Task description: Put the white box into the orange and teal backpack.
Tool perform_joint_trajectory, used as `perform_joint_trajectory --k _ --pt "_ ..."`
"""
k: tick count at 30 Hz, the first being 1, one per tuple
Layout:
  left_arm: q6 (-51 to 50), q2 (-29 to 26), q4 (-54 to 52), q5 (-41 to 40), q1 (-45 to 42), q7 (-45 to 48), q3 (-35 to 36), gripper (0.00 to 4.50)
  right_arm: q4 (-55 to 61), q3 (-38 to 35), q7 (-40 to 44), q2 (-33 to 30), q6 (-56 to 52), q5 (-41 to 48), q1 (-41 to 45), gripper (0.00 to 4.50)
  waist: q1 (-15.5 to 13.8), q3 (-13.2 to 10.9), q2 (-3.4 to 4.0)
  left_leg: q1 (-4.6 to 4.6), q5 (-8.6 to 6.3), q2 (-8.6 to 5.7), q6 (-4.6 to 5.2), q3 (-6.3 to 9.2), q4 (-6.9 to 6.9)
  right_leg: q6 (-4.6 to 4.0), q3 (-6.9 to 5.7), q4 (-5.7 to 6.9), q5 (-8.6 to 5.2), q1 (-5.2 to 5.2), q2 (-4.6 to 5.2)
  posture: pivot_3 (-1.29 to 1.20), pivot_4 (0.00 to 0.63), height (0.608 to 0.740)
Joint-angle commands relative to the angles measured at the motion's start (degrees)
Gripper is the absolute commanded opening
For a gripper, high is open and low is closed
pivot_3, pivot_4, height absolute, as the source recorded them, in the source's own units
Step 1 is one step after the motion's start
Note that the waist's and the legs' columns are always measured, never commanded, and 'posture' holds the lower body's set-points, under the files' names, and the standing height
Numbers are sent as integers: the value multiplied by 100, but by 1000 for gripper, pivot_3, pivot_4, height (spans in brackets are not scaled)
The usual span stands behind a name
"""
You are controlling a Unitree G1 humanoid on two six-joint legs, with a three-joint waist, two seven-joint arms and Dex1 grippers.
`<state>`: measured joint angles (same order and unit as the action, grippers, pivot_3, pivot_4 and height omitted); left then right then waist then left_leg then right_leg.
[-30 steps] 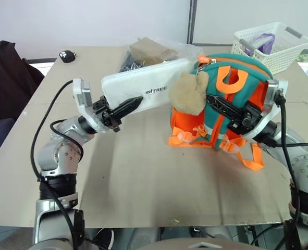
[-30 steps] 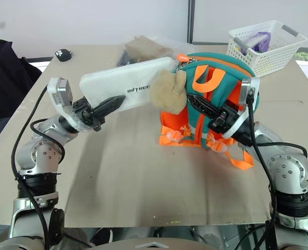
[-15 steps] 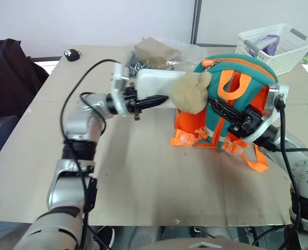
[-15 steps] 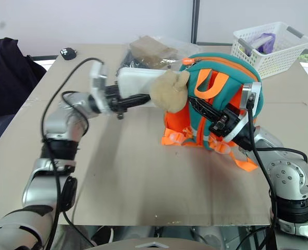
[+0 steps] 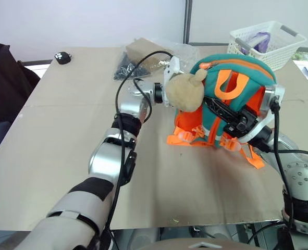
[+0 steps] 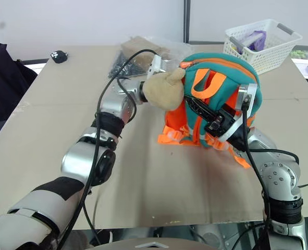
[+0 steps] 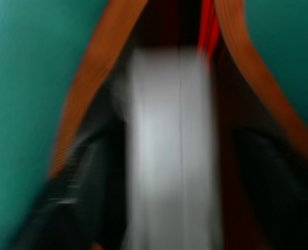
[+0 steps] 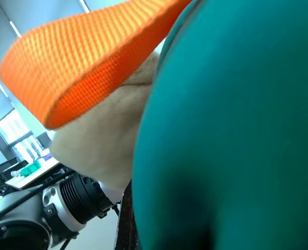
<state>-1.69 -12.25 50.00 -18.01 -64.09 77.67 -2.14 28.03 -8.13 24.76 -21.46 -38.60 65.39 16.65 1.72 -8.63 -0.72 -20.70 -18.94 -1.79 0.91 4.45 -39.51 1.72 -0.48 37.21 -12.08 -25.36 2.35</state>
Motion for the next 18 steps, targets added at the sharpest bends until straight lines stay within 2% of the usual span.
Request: perform_joint_trajectory --k 1,5,10,13,18 --pt "-688 -464 -1102 -552 419 -320 637 4455 121 -58 113 20 161 -38 -36 0 33 0 0 -3 0 0 0 0 -1 0 1 8 0 -5 0 0 150 725" --pt "-2011 -1019 -2942 -1279 1548 -829 1165 4455 68 -56 177 32 213 -111 -84 0 85 0 0 7 0 5 -1 -5 0 0 37 30 0 -19 15 0 150 725" --pt "-3540 -1481 -4915 -2466 2568 -1585 1782 4455 22 -4 241 64 228 -156 -122 0 -52 -1 -3 -6 1 -3 -4 12 -16 0 35 33 0 -19 29 0 150 725" --pt "-4066 -1629 -5791 -2908 2864 -1772 1668 4455 -52 64 291 113 221 -193 -84 0 -121 -2 -4 -10 0 -6 -4 14 -31 0 33 35 0 -16 32 0 150 725" --pt "-3865 -1392 -6158 -2624 2761 -2051 1063 4455 -116 116 293 165 192 -230 36 0 -119 -1 -3 1 1 -12 -4 11 -44 0 34 48 0 -6 31 0 150 725"
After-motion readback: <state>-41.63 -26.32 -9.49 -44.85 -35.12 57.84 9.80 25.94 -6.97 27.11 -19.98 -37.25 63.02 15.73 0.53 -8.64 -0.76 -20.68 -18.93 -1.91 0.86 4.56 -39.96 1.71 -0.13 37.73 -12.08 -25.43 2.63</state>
